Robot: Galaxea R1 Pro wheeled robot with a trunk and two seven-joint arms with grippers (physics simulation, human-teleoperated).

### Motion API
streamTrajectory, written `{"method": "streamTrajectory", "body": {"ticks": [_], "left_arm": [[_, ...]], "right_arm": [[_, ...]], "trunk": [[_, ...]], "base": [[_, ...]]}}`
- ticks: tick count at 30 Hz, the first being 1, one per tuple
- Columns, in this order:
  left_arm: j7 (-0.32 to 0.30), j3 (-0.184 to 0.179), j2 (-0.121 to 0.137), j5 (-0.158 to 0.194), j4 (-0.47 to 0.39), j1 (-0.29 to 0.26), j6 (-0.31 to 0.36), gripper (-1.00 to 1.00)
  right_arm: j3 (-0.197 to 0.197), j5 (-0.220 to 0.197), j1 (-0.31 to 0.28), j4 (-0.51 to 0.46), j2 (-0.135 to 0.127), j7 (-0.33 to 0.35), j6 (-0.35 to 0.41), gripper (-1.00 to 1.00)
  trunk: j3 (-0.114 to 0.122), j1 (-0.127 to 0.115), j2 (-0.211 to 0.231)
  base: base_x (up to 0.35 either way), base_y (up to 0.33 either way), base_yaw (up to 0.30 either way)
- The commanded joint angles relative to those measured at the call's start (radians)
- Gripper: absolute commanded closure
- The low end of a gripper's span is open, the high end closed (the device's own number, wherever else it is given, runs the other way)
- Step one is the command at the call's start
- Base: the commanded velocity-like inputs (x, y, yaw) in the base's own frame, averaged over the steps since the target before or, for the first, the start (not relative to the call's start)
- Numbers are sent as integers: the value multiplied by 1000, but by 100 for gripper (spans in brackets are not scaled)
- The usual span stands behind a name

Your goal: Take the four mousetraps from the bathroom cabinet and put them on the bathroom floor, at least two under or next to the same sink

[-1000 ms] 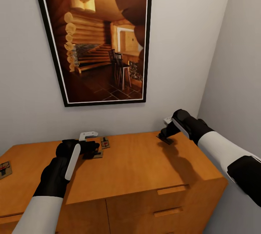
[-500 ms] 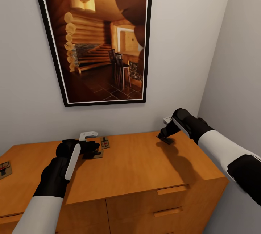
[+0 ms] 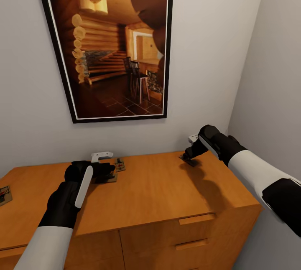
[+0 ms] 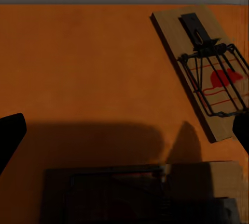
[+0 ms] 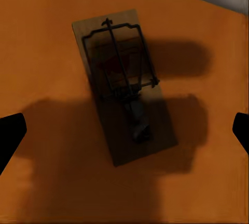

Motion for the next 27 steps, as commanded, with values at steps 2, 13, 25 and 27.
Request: {"method": "streamTrajectory", "body": {"ticks": [2,13,25,27], "left_arm": [[10,1,-1,11,-1,-1,4,-100],[10,2,-1,12,0,-1,4,-100],[10,1,-1,11,1,-1,4,-100],[10,2,-1,11,1,-1,4,-100]], "right_arm": [[8,-9,-1,-1,-2,-3,2,-100],[8,-8,-1,-2,-2,-3,2,-100],[7,-8,-1,-2,1,-3,2,-100],[7,-8,-1,-2,2,-3,2,-100]], "trunk": [[-1,0,-1],[-1,0,-1],[-1,0,-1],[-1,0,-1]], "base": [[0,-185,0],[0,-174,0],[0,-26,0],[0,-4,0]]}}
